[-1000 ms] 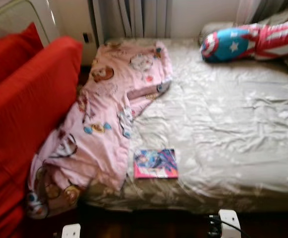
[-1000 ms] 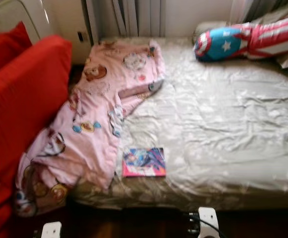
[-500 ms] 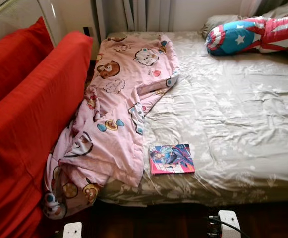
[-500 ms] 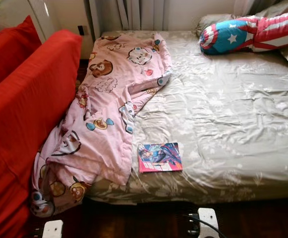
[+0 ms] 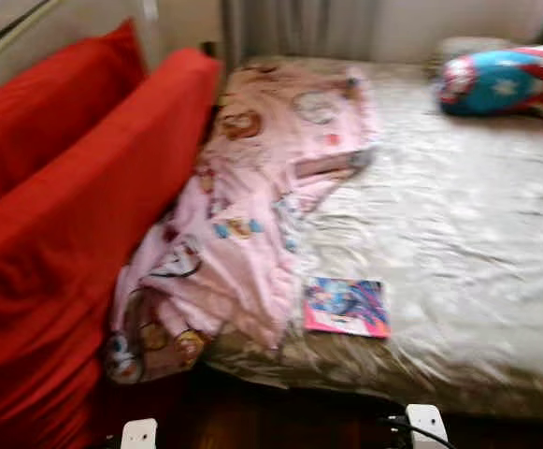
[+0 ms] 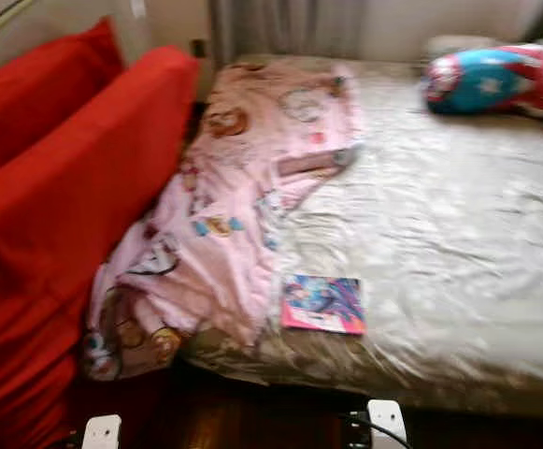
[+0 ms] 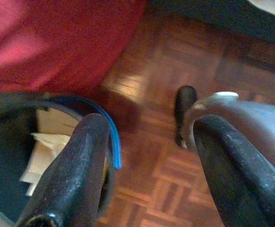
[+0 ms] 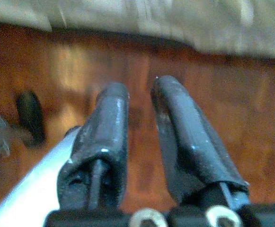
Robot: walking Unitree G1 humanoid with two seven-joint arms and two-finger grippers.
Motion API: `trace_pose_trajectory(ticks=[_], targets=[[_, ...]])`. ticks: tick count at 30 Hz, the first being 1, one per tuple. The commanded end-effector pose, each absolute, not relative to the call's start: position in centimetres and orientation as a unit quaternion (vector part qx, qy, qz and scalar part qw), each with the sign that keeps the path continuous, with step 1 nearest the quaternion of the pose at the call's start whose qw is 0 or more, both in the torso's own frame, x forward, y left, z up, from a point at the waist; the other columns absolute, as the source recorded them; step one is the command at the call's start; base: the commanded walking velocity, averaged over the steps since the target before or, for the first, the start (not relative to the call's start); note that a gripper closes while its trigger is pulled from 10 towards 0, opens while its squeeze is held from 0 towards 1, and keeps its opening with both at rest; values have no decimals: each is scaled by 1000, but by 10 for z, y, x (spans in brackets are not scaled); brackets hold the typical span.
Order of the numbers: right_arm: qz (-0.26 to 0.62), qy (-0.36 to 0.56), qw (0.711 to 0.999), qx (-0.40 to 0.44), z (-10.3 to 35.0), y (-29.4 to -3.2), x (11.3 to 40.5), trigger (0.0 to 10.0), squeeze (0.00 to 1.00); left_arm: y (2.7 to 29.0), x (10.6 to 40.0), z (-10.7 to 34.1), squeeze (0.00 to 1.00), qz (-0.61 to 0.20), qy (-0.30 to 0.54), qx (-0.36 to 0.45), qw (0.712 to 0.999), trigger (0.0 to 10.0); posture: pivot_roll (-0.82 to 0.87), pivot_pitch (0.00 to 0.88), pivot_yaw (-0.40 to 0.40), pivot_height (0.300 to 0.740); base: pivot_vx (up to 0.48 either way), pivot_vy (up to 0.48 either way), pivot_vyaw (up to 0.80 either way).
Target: Clean up the room
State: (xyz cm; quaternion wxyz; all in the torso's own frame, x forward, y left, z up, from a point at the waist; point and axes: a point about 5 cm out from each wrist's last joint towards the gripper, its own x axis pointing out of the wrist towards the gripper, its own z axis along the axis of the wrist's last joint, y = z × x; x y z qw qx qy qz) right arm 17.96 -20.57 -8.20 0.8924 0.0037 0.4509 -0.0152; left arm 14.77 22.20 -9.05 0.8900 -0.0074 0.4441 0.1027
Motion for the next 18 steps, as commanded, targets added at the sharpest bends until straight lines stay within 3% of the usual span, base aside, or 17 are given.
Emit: trace_pose_trajectory(ticks=[1, 6, 10, 18], targets=[[-26, 476, 879, 4, -88, -215, 163, 10000, 0, 215, 151, -91, 0, 96, 441, -12, 892, 10000, -60, 169, -11, 740, 285, 0, 0], [-26, 475, 880, 2, -88, -216, 163, 10000, 0, 213, 153, -90, 0, 95, 435, -13, 895, 10000, -60, 169, -11, 740, 284, 0, 0], [-26, 472, 881, 1, -87, -216, 164, 10000, 0, 212, 156, -88, 0, 94, 425, -15, 900, 10000, -61, 168, -11, 740, 0, 0, 0], [-25, 391, 920, 13, -66, -224, 200, 10000, 0, 213, 179, -74, 0, 84, 354, -23, 931, 10000, -59, 173, -12, 740, 0, 0, 0]])
